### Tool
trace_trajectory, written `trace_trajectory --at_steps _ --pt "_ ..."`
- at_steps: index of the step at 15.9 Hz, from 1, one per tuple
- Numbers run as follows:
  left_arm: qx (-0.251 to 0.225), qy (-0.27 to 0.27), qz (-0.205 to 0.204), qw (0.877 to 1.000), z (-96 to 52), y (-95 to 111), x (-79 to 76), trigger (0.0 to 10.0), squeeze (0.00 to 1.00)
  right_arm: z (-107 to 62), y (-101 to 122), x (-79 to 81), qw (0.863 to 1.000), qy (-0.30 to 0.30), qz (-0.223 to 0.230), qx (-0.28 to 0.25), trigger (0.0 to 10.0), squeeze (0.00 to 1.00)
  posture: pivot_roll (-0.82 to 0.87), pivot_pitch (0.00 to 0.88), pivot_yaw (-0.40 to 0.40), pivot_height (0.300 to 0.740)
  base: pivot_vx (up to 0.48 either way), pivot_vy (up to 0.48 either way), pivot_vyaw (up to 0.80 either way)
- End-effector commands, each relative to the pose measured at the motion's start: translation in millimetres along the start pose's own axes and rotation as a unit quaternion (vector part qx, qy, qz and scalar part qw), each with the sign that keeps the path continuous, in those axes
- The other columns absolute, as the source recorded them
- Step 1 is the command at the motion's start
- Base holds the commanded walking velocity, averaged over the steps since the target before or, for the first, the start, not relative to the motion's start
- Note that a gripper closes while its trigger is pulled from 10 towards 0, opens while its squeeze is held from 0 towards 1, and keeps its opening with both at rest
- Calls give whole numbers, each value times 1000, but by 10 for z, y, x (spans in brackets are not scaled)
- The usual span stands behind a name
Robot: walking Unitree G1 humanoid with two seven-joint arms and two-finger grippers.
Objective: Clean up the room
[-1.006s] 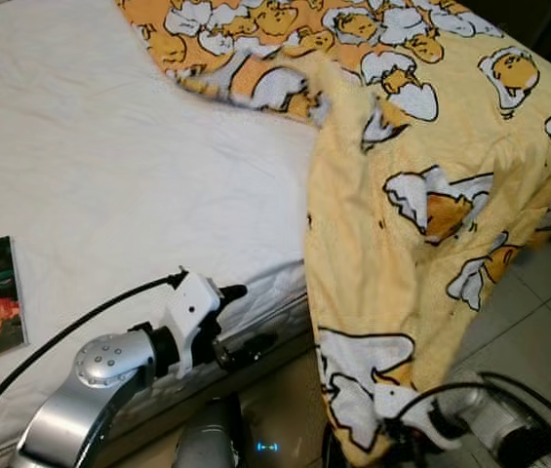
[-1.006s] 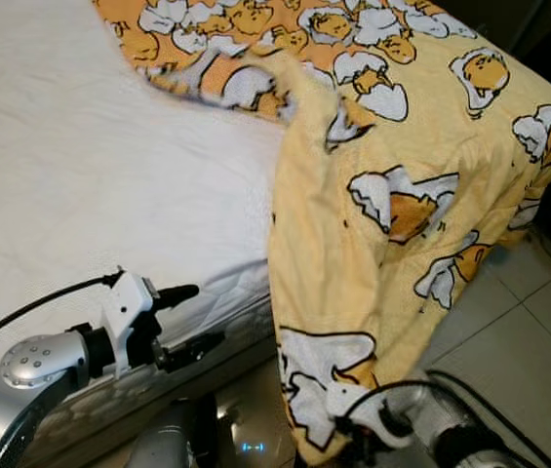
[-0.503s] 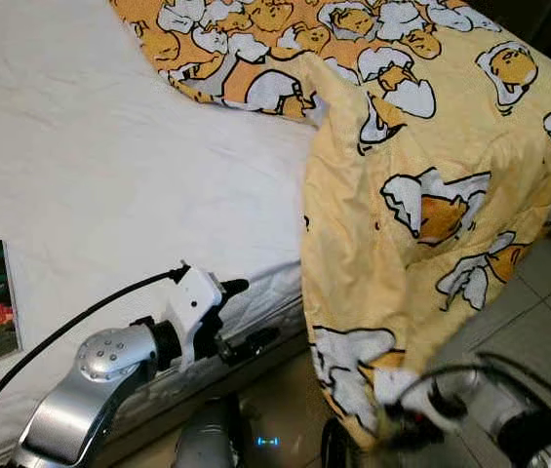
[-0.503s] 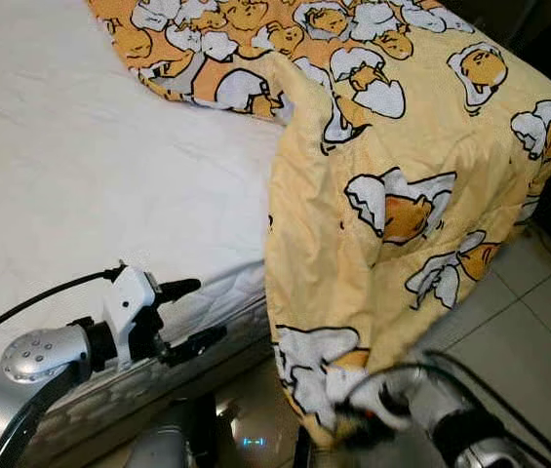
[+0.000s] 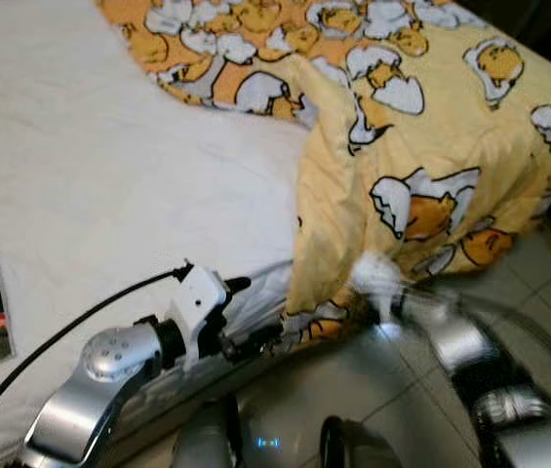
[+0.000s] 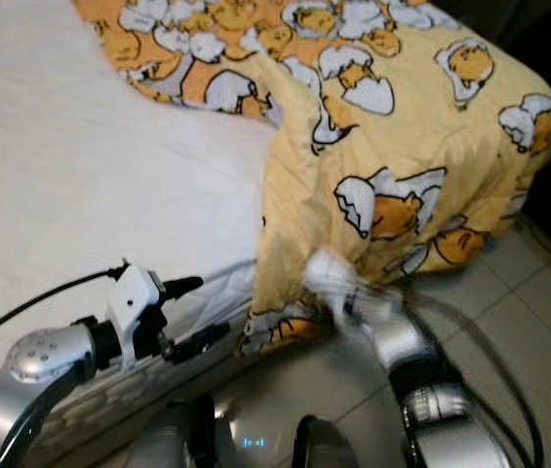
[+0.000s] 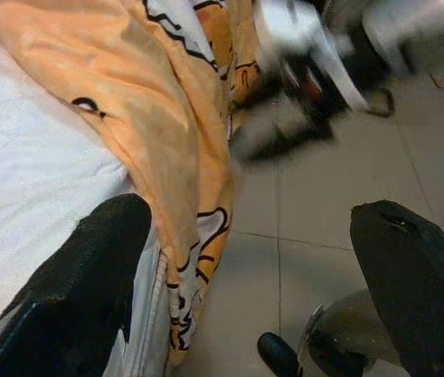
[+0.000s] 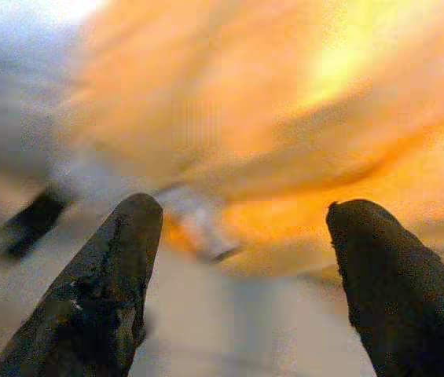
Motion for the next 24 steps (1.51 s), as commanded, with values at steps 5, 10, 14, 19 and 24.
trace_trajectory --at_steps 5,10,14,19,24 --pt "0 -9 3 1000 4 26 -80 10000 0 186 361 -114 988 -106 103 -39 10000 1000 120 223 18 740 0 0 0" --pt "1 -7 3 1000 -124 71 -174 10000 0 262 836 -120 978 -87 154 -110 10000 4 168 282 19 740 0 0 0" --pt "6 -3 0 1000 -187 73 -233 10000 0 316 860 52 988 -35 120 -95 10000 0 193 311 3 740 0 0 0" --pt "12 2 -3 1000 -272 92 -324 10000 0 318 797 70 991 -23 102 -82 0 0 237 341 -5 740 0 0 0" --pt "17 3 1 1000 -332 127 -354 10000 0 322 842 88 990 -19 102 -93 0 0 262 353 -12 740 0 0 0"
Point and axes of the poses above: a point about 5 cm out from each wrist's last joint towards the gripper, its own z axis pointing out of the wrist towards the gripper, its own y axis along the axis of the wrist's last joint, x = y × z, the point moved 2 cm from there along z, pointing out of the wrist towards the gripper, and after that the axes turned 11 degrees about -z, right-handed, at the moved point
